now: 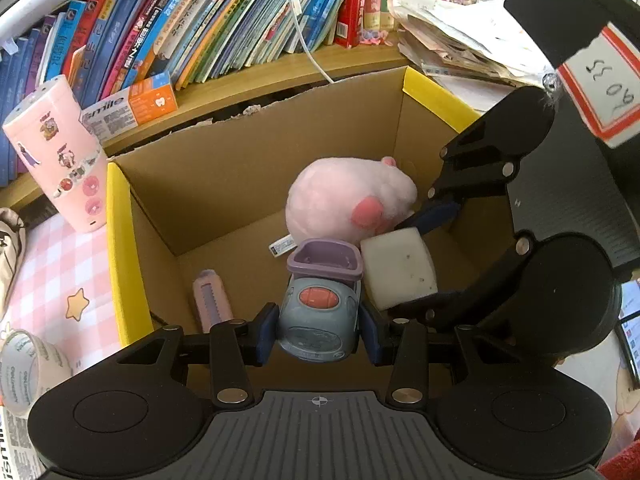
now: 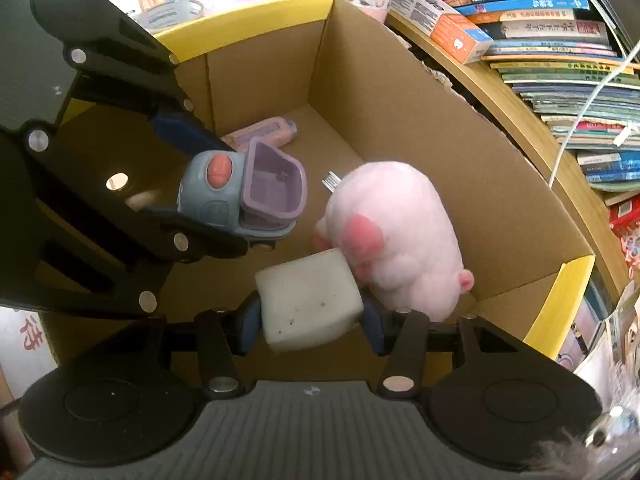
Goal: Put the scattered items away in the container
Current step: 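Lower both items into the yellow box and open both grippers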
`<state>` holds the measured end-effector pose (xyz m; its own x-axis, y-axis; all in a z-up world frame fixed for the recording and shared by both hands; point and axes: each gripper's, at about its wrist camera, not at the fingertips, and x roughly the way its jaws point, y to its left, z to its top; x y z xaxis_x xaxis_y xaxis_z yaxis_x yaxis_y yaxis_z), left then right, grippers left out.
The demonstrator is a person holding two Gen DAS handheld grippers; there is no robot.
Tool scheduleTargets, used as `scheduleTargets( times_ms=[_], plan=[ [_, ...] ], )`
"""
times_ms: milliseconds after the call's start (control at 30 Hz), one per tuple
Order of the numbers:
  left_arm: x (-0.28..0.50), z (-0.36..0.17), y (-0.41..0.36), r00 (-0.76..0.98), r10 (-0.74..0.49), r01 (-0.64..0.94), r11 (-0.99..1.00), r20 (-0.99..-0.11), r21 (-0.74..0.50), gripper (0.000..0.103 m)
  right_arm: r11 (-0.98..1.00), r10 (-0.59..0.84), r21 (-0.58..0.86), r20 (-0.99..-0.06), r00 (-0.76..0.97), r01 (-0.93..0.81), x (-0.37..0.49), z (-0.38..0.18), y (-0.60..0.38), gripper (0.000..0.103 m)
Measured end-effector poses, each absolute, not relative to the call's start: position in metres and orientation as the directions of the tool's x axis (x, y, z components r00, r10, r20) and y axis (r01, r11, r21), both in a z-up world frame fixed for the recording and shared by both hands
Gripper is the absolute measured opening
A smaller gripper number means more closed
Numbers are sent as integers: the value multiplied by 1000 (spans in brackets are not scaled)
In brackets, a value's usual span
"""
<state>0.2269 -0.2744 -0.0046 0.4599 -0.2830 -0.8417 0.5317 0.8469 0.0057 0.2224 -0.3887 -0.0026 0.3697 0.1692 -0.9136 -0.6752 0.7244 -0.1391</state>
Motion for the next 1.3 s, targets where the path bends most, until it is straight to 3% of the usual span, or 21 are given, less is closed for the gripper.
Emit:
scheduleTargets(
  times_ms=[300, 567, 600, 667, 867, 1100, 1300],
  plan=[
    [227, -5, -275, 476, -274, 519, 855, -836, 15, 42, 728, 175, -140, -908, 380, -671, 223, -3, -388, 49],
    [219, 5, -270, 522, -287, 514, 857, -803, 28, 51, 746, 184, -155, -887, 425, -648, 223, 3, -390, 75],
    [217, 7, -269, 528, -289, 511, 859, -799, 27, 52, 749, 189, -152, -884, 427, -645, 222, 5, -391, 75],
    [212, 14, -266, 558, -272, 487, 872, -784, 44, 64, 748, 203, -150, -876, 438, -646, 218, 12, -392, 76],
    [191, 38, -249, 615, -300, 458, 889, -729, 21, 77, 773, 269, -115, -832, 486, -624, 206, 38, -402, 79],
    [160, 57, -236, 684, -304, 414, 910, -663, 9, 81, 812, 334, -76, -752, 567, -579, 181, 68, -412, 80],
    [131, 75, -219, 780, -291, 359, 933, -554, 16, 89, 815, 412, -43, -660, 629, -578, 150, 95, -409, 80]
  ],
)
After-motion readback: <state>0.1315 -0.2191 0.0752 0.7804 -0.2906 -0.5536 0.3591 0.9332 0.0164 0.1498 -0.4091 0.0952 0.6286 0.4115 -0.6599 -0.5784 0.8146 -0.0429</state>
